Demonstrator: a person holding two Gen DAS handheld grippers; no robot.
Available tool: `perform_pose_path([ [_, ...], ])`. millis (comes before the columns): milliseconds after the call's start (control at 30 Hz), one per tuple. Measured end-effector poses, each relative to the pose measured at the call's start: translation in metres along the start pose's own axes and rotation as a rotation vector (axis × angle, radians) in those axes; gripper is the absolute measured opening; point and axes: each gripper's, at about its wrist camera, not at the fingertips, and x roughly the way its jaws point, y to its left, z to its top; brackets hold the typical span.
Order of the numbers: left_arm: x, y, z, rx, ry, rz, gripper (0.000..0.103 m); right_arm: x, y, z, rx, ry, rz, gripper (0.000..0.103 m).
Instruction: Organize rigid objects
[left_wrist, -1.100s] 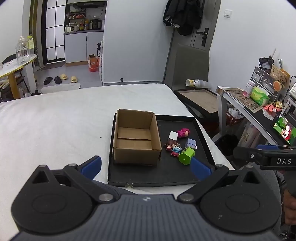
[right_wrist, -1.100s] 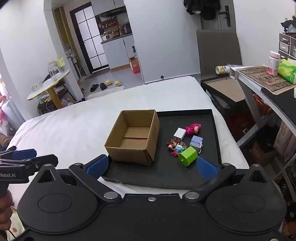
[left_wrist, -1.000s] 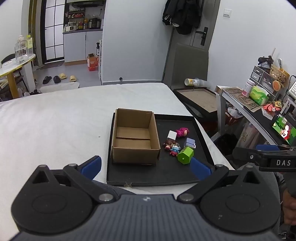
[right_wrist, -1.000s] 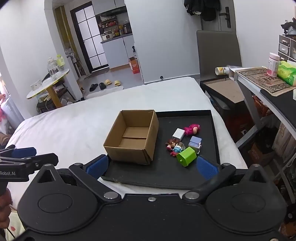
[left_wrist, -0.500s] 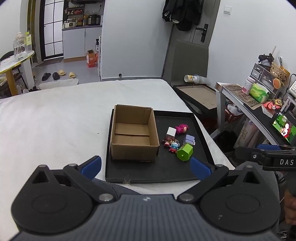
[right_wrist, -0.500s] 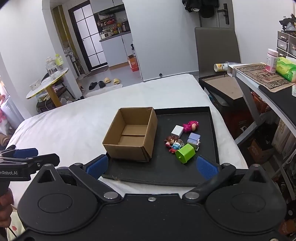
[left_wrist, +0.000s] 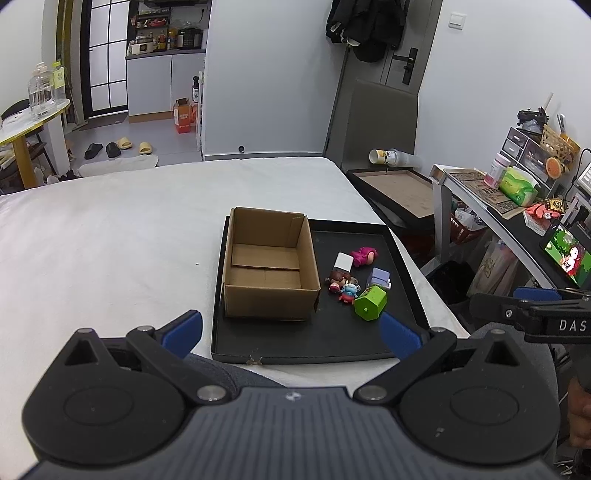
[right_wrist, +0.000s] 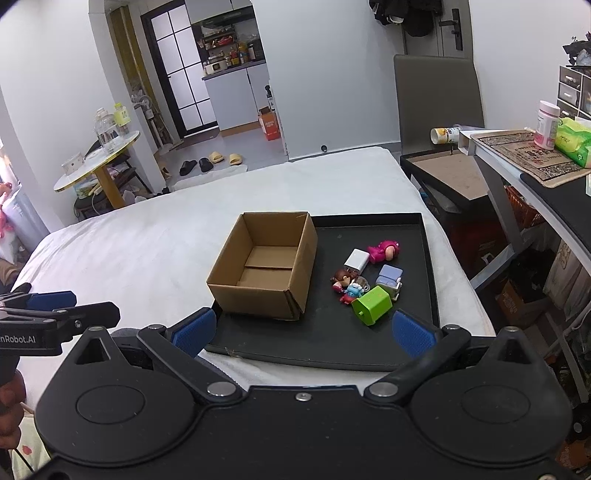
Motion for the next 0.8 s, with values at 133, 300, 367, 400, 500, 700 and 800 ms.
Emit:
perform_pose_path([
  [133,-0.0004,0.0003,0.0008,-0.003,0.0,0.0,0.102,0.0,-0.0004,0.0007,0.0,0.002,-0.005,0.103],
  [300,-0.0004,-0.0002,0.0,-0.004,-0.001,0.001,0.102,0.0005,-0.001,0.0017,0.001,0.004,-0.004,0.103],
  [367,0.0003,-0.0002,-0.0002,-0.005,0.001,0.003,0.102,0.0,-0.0014,0.0013,0.004,0.003,-0.007,0.103],
  [400,0.0006,-0.0001,-0.0004,-0.007,0.004,0.004,0.102,-0.0002,-0.0022,0.0014,0.006,0.003,-0.008,0.103],
  [500,0.0009,0.0007,0.0003,-0.014,0.01,0.0,0.102,-0.0003,-0.0037,0.0019,0.007,0.003,-0.01,0.103],
  [700,-0.0006,-0.0003,0.0013,-0.013,0.004,-0.001,0.102,-0.0005,-0.0063,0.0024,0.011,0.0,-0.014,0.103],
  [800,-0.0007,-0.0009,0.001,-0.014,0.005,0.0,0.102,-0.0014,-0.006,0.003,0.013,0.002,-0.016,0.103],
])
